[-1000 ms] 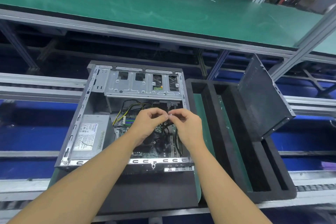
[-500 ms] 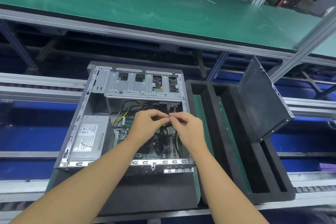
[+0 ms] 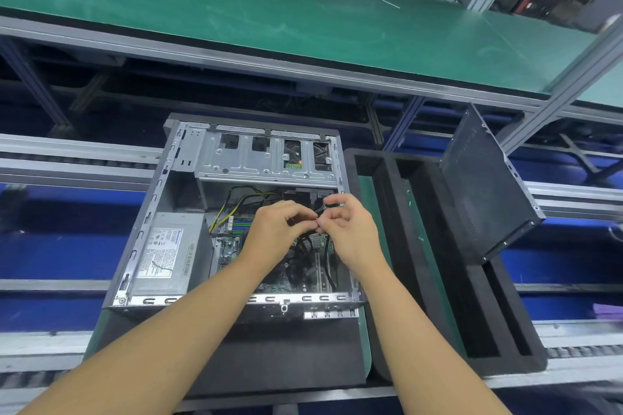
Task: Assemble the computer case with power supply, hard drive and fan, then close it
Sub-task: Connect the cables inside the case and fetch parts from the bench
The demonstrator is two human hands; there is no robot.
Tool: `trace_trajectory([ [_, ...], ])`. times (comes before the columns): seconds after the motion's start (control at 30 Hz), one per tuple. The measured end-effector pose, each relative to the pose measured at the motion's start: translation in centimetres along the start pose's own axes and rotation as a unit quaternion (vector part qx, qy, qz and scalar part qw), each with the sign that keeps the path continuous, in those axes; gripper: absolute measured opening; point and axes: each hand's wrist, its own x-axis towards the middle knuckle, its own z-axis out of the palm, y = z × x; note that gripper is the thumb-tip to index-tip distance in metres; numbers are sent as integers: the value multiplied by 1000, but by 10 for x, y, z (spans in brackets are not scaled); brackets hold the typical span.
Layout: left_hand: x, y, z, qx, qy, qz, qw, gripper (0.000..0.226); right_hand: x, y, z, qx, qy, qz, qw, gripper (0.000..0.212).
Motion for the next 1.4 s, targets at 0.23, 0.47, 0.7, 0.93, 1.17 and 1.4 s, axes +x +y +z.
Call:
trace_trajectory([
  [0.23,0,1,1,41,-12,73,996,16,0,-5,2,-29,-34,18,999,26],
  [0.47,0,-3,1,53,-39,88,994,5,-1,-9,-3,-17,-38,22,999,20],
  [0.7,3,-13,1,122,-91,51,987,10,2,-7,-5,-14,-11,46,999,25],
  [0.93,10,-21,6,134,-122,-16,983,18,5,-15,-24,38,19,39,998,18],
  [1.17,12,-27,7,1,-123,-162,979,21,-3,-16,-23,68,37,44,996,19],
  [1.4,13,-30,12,-142,-115,-256,949,18,-7,-23,-23,-45,69,34,996,28],
])
